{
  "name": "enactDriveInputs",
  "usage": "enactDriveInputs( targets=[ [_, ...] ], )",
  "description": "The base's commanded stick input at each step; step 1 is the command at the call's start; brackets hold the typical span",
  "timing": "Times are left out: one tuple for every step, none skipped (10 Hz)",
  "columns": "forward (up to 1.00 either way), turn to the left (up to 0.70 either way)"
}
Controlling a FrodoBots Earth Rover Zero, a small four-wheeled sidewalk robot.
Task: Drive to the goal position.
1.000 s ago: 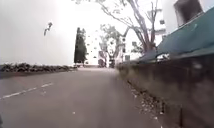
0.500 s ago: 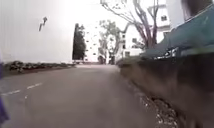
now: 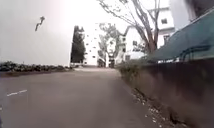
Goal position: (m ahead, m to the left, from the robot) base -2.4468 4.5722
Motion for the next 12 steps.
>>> enactDriveInputs(
  targets=[
    [1.0, 0.0],
    [1.0, 0.0],
    [1.0, 0.0],
    [1.0, 0.0],
    [1.0, 0.0],
    [1.0, 0.0],
    [1.0, 0.06],
    [1.0, 0.25],
    [1.0, 0.27],
    [1.0, 0.27],
    [0.27, 0.4],
    [0.0, 0.45]
  ],
)
